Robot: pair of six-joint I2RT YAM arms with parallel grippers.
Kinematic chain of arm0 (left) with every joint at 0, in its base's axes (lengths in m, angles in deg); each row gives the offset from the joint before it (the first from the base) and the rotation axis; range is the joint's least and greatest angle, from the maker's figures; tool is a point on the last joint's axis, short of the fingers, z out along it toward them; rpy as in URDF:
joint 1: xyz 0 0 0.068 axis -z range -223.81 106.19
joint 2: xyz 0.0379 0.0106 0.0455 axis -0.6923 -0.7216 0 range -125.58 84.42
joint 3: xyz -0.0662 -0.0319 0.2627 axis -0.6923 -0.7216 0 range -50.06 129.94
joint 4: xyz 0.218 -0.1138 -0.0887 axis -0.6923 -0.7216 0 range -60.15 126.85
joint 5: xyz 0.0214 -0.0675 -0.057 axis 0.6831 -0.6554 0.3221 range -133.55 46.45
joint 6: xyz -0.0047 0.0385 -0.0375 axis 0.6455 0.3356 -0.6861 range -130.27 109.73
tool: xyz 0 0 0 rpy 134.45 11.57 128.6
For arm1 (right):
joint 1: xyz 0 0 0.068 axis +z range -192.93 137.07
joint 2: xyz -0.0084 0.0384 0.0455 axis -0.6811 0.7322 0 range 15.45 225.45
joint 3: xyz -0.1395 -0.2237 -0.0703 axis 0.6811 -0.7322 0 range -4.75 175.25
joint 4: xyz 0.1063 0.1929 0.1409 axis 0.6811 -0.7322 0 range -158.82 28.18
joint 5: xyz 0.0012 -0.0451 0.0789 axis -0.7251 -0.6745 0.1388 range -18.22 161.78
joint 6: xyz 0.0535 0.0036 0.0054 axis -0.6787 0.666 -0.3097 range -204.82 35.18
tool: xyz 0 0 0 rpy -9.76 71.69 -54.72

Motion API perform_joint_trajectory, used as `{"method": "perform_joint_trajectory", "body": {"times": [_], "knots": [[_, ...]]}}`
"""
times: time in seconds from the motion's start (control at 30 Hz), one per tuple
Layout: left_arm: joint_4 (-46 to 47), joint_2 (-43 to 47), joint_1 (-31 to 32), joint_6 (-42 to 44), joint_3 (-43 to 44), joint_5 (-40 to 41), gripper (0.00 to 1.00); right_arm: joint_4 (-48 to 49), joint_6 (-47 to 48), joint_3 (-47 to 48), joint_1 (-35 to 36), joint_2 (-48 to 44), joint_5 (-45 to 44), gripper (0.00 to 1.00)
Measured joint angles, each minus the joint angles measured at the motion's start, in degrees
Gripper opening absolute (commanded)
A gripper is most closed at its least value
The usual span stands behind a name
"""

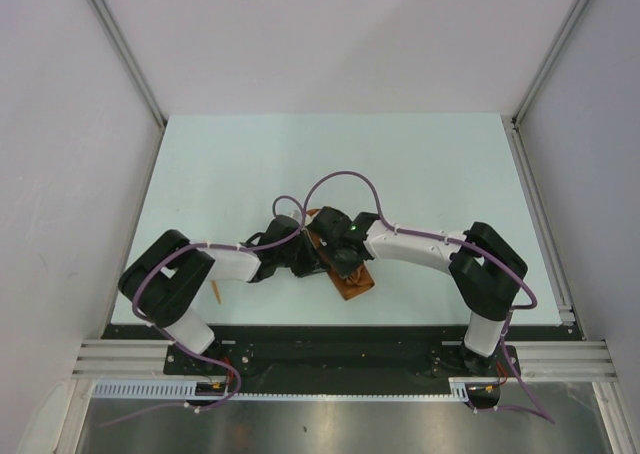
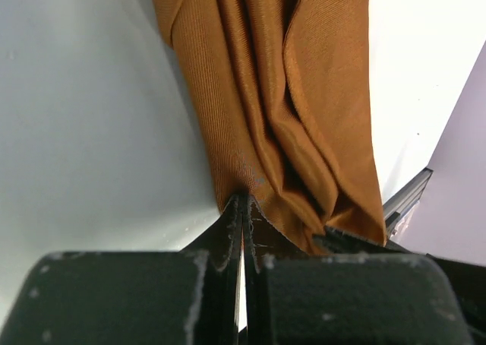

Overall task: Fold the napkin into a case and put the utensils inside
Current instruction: Smooth out the smaller rectangle-folded napkin at the center of the board.

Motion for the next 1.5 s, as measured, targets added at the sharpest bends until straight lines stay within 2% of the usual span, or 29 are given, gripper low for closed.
{"method": "perform_joint_trajectory", "body": {"times": [0.4, 0.67, 1.0, 1.17, 1.3, 1.5], "knots": [[1.8, -0.5, 0.3, -0.5, -0.3, 0.2, 0.00, 0.7, -2.9, 0.2, 0.2, 0.0, 5.9, 0.00], [1.5, 0.0, 0.5, -0.4, -0.6, 0.5, 0.00, 6.0, -3.7, -3.6, 0.1, 0.3, 9.3, 0.00], [-9.1, 8.6, -0.3, 4.5, -1.1, 3.3, 0.01, 10.3, -4.5, -6.4, -2.3, 1.2, 13.1, 0.00], [-12.5, 12.7, -3.5, 7.1, -0.6, 3.9, 0.01, 11.5, -4.7, -7.4, -3.2, 0.7, 14.8, 0.00], [-11.7, 11.3, -7.4, 7.0, 1.2, 2.7, 0.00, 12.1, -4.7, -7.9, -3.5, 0.4, 15.5, 0.00], [-6.4, 3.3, -9.8, 6.4, 8.5, -1.2, 0.00, 12.8, -4.7, -8.4, -3.9, 0.2, 16.2, 0.00]]}}
